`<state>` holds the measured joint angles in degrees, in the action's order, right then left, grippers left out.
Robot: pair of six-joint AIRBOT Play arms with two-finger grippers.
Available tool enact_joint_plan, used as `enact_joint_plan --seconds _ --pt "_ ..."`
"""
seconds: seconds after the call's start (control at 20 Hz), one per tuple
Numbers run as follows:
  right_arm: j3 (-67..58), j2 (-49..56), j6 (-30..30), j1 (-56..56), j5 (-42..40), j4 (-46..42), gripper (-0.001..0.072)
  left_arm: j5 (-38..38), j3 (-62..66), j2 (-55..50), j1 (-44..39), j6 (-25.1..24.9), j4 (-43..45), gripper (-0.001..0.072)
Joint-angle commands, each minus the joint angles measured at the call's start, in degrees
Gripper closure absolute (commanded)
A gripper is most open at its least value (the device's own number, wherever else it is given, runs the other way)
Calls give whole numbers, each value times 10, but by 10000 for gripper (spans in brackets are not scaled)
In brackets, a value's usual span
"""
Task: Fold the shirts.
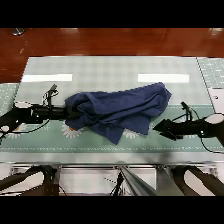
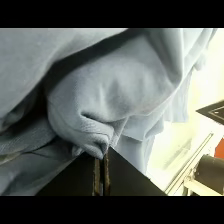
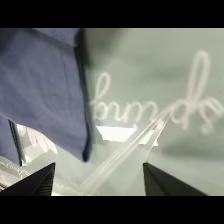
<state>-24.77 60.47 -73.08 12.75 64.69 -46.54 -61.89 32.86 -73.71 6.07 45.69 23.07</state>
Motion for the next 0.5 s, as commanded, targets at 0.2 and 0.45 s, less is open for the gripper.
enact_joint_plan --seconds 0.2,0.45 --pt "-99 150 -2 -147 -62 80 97 -12 2 0 0 0 -5 685" --pt "-163 187 8 -214 -64 81 691 -13 2 0 0 0 -4 685"
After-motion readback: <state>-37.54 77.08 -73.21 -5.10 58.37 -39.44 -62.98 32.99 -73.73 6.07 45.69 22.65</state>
